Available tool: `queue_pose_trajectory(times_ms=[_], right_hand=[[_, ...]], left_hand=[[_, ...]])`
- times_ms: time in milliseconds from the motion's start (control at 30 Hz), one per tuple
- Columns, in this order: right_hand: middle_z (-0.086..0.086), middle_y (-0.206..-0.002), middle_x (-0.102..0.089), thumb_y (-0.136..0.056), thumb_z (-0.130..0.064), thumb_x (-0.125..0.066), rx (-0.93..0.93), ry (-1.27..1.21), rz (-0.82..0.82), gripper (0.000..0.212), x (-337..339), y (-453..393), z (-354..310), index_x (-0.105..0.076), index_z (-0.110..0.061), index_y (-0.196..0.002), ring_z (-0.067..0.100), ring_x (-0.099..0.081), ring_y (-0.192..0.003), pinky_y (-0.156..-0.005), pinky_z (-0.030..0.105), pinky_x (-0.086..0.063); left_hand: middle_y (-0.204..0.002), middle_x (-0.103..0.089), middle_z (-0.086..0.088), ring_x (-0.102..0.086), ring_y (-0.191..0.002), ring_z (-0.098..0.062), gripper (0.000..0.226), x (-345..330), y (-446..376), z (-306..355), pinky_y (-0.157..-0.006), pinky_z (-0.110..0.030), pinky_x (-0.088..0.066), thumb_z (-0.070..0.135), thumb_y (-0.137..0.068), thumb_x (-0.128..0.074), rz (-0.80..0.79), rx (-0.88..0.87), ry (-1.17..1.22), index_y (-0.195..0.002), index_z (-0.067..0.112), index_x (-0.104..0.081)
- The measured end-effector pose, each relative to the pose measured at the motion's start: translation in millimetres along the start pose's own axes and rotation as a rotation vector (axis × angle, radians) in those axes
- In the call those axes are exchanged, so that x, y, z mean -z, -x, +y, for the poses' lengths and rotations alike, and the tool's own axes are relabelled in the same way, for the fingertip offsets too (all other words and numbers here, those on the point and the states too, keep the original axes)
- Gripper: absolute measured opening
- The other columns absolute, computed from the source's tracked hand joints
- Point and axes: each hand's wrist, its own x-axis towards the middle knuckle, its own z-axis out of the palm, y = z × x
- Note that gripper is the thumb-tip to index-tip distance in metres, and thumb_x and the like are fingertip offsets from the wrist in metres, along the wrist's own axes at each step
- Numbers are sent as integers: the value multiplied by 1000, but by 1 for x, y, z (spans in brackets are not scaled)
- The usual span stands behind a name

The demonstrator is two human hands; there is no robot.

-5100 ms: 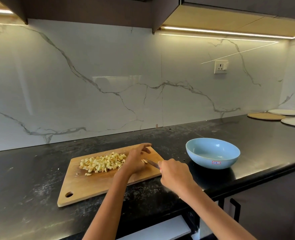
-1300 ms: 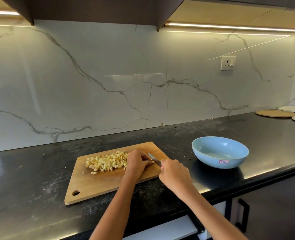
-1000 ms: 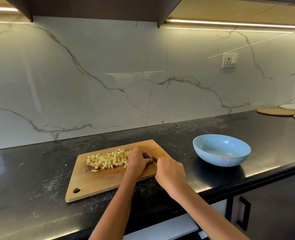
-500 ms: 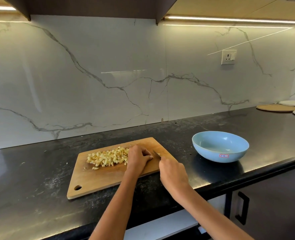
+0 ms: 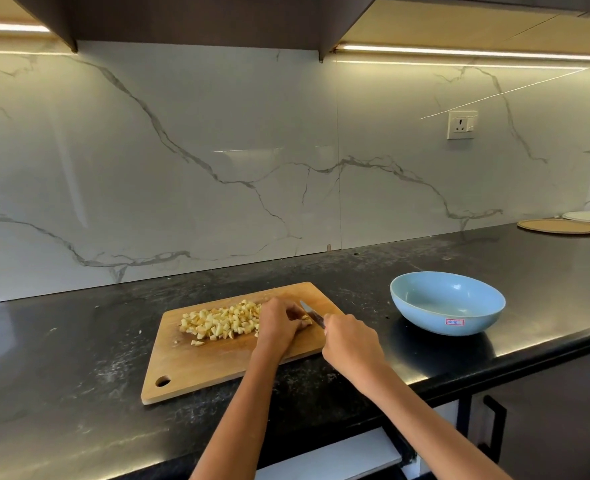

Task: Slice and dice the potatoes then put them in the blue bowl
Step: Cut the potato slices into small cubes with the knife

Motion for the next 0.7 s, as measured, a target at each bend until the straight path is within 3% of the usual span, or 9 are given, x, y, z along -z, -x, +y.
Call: queue_pose_trajectory(times_ms=[200,333,467,633,700], right_hand=[[4,-102,-64,-96,-14,-45,16,16,4,17,0,0,0,-57,-14,-108,21,-63,-92,-70,27,-40],[4,-104,-63,-96,-12,-45,41,47,1,18,-3,1,-2,-57,-13,-109,20,-62,-93,-70,27,-40],[5,-109,-62,-97,-13,-48,64,81,-6,22,-6,2,-3,-54,-14,-117,19,-62,-97,-78,28,-48],[6,-111,-62,-97,-11,-46,92,114,-17,21,-13,-8,-6,-57,-13,-115,20,-61,-99,-76,29,-47],[6,-110,-62,-96,-10,-46,108,119,-28,21,-14,-9,-5,-57,-11,-113,20,-61,-99,-76,29,-47]], left_hand=[[-88,-71,-3,-56,-78,-7,10,0,-1,1,-73,-17,-45,7,-77,-72,0,23,-14,-86,9,-75],[-90,-72,-5,-62,-83,-11,10,0,-1,0,-79,-22,-51,4,-76,-73,6,42,14,-86,7,-75],[-88,-71,-5,-57,-76,-6,10,0,-1,0,-72,-16,-45,4,-76,-73,25,50,19,-85,5,-75],[-84,-73,-6,-64,-76,-11,6,0,-4,-1,-80,-25,-53,6,-73,-76,22,60,22,-79,6,-76],[-85,-73,-6,-61,-75,-9,6,-1,-2,-1,-77,-21,-50,7,-74,-75,28,51,-13,-80,7,-76]])
